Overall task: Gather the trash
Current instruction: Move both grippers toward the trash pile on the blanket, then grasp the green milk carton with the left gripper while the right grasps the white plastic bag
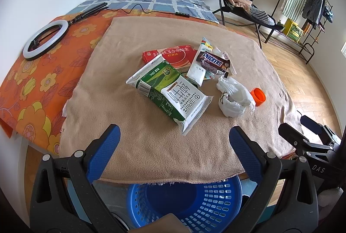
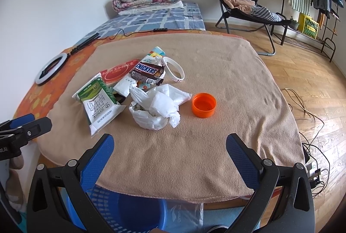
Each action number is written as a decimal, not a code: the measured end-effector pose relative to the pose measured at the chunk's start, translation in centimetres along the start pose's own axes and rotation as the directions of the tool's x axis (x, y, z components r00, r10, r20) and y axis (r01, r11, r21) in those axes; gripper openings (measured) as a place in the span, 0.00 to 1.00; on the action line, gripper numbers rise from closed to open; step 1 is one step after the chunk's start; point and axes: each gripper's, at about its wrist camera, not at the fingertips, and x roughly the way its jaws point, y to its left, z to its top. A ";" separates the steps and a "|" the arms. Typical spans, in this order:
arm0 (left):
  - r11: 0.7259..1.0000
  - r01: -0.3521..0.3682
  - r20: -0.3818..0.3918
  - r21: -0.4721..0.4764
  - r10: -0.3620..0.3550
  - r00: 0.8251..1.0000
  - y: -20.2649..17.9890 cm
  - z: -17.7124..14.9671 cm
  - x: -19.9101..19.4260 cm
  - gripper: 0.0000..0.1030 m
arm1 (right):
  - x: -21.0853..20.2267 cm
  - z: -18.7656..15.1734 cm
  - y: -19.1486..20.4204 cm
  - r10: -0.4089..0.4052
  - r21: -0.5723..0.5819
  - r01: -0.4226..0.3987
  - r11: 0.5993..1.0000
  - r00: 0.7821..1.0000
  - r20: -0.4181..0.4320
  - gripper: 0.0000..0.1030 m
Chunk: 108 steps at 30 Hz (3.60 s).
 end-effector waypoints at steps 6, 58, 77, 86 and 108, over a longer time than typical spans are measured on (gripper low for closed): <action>1.000 0.002 0.000 0.000 -0.002 1.000 0.0 0.1 0.0 0.99 | 0.3 0.0 -0.1 -0.003 0.007 0.004 1.000 1.000 -0.019 0.99; 0.975 -0.017 -0.150 -0.220 -0.017 0.989 2.1 6.1 9.0 0.99 | 6.3 4.5 -0.6 0.085 -0.128 -0.098 0.987 0.991 -0.102 0.99; 0.965 -0.127 -0.240 -0.231 0.070 0.968 0.6 7.1 14.7 0.99 | 9.1 4.5 1.2 0.100 -0.192 -0.125 0.973 0.985 -0.137 0.99; 0.962 -0.149 -0.266 -0.228 0.085 0.960 0.2 6.7 16.4 0.99 | 10.5 4.7 0.8 0.094 -0.162 -0.119 0.980 0.983 -0.157 0.99; 0.974 -0.112 -0.203 -0.199 0.070 0.977 2.5 6.4 13.0 0.77 | 13.1 4.6 0.9 0.232 -0.058 -0.252 0.966 0.944 -0.233 0.35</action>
